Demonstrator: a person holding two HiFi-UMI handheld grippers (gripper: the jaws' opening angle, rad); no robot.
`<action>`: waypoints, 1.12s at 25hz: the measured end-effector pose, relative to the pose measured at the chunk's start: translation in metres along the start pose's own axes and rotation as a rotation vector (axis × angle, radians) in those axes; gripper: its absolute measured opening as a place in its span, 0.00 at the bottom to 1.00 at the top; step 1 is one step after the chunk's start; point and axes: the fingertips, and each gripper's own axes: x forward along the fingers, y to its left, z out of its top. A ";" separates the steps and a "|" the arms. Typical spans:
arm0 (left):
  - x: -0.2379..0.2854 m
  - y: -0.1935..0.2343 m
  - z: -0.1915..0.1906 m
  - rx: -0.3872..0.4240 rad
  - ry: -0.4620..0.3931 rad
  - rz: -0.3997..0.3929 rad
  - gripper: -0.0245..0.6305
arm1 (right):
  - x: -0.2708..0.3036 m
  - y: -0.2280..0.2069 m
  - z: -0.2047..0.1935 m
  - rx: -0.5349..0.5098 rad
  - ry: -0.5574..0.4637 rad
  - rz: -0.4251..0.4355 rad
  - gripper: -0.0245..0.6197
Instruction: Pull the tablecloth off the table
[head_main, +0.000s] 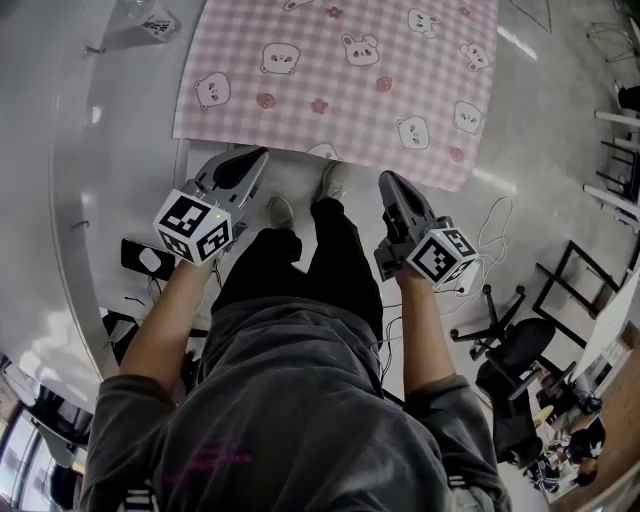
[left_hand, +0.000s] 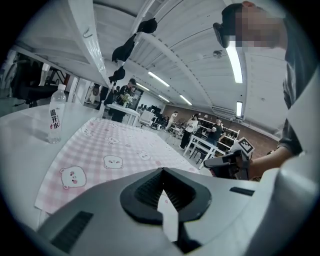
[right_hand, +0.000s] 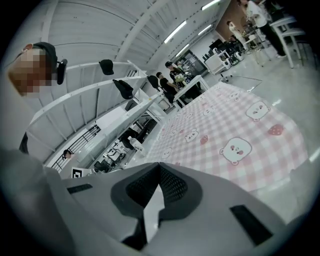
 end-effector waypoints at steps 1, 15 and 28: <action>0.005 0.002 -0.005 -0.001 0.006 -0.002 0.03 | 0.002 -0.006 -0.004 0.003 0.004 -0.003 0.04; 0.040 0.020 -0.082 -0.084 0.056 -0.045 0.03 | 0.016 -0.071 -0.062 0.047 0.068 -0.069 0.05; 0.051 0.045 -0.153 -0.145 0.137 -0.046 0.04 | 0.029 -0.107 -0.106 0.108 0.116 -0.095 0.05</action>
